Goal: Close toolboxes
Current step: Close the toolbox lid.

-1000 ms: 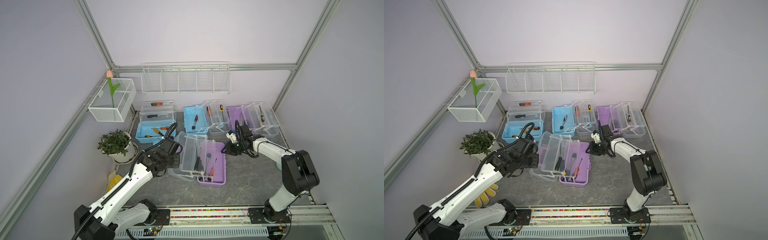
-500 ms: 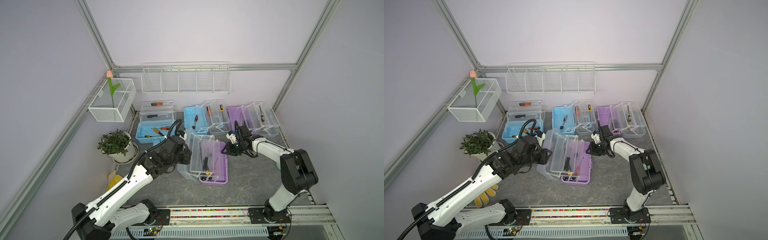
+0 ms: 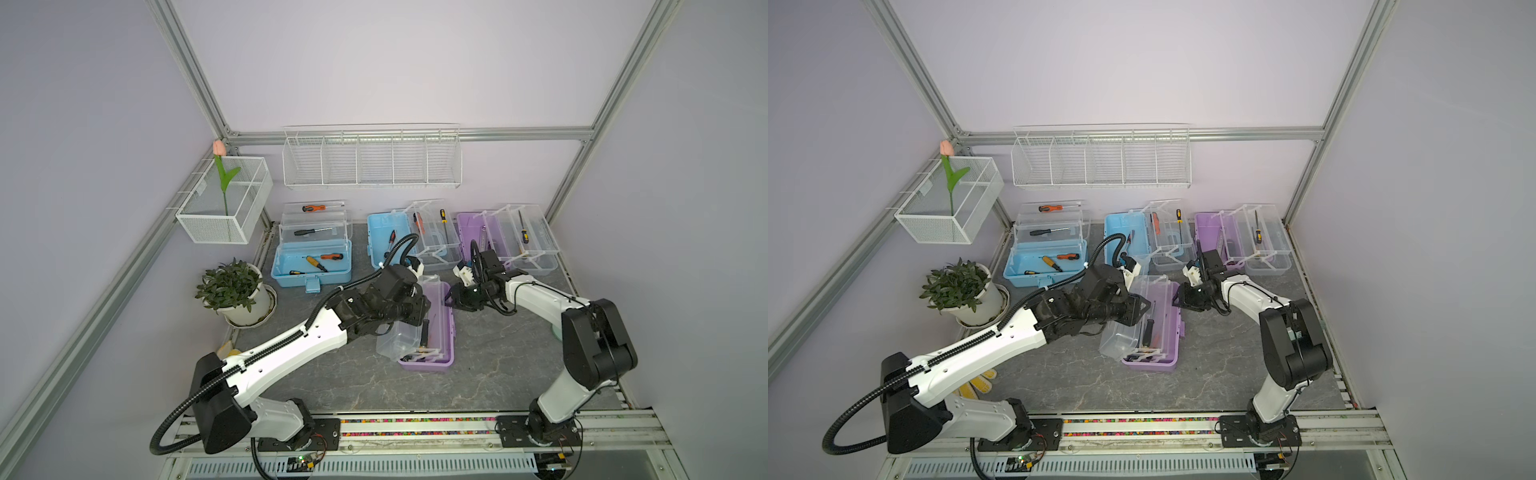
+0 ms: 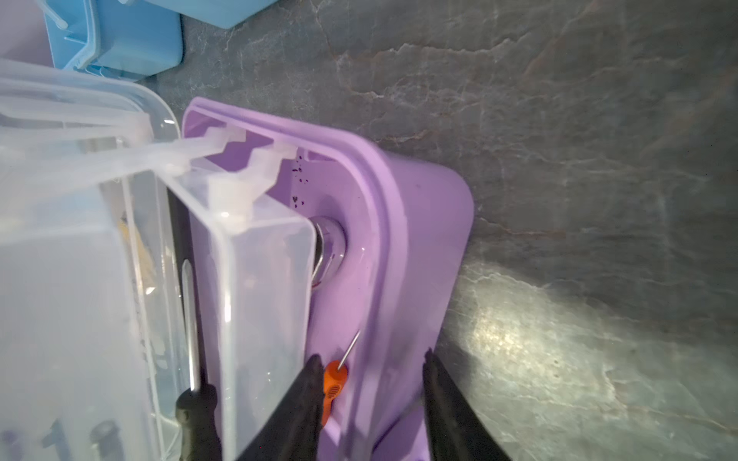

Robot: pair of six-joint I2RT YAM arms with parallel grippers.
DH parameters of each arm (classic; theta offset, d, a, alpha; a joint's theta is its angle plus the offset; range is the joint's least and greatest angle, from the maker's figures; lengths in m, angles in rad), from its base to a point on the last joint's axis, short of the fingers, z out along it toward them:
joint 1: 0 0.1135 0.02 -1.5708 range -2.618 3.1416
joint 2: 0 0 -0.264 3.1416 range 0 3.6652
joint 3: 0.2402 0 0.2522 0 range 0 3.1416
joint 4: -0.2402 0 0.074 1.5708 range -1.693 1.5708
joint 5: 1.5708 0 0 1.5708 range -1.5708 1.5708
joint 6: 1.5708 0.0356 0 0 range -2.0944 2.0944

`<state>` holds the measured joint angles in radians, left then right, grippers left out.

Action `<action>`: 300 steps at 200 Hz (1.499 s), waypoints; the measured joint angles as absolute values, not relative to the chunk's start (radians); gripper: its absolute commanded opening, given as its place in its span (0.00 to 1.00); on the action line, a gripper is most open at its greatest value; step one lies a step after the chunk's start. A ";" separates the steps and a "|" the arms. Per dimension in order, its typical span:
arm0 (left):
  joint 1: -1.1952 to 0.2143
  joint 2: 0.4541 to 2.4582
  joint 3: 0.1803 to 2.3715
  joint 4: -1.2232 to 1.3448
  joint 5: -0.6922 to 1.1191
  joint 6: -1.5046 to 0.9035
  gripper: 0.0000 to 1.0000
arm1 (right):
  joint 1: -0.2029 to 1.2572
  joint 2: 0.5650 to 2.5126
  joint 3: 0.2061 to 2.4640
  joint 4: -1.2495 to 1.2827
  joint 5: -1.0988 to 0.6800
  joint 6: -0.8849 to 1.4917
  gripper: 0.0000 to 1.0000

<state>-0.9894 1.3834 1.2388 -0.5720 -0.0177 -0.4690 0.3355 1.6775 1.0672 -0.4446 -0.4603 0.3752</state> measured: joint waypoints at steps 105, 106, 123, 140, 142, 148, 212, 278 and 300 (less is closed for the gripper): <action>-1.054 1.678 1.391 -0.546 0.046 -0.458 0.42 | 0.173 1.455 0.991 -0.521 -0.334 0.325 0.53; -1.054 1.680 1.392 -0.547 0.046 -0.459 0.42 | 0.173 1.454 0.991 -0.521 -0.334 0.325 0.53; -1.055 1.685 1.406 -0.564 0.038 -0.452 0.49 | 0.171 1.446 0.985 -0.527 -0.333 0.326 0.53; -1.056 1.678 1.423 -0.598 -0.010 -0.442 0.66 | 0.172 1.436 0.978 -0.527 -0.334 0.328 0.54; -1.056 1.677 1.426 -0.604 -0.018 -0.447 0.67 | 0.172 1.434 0.977 -0.527 -0.334 0.329 0.54; -1.057 1.673 1.431 -0.620 -0.047 -0.443 0.72 | 0.172 1.430 0.974 -0.527 -0.334 0.329 0.54; -1.002 1.665 1.417 -0.730 -0.228 -0.457 0.98 | 0.178 1.425 0.959 -0.535 -0.329 0.340 0.62; -0.959 1.708 1.366 -0.697 -0.182 -0.479 0.85 | 0.181 1.417 0.954 -0.545 -0.326 0.340 0.64; -0.950 1.700 1.353 -0.683 -0.170 -0.493 0.80 | 0.181 1.417 0.954 -0.546 -0.326 0.340 0.64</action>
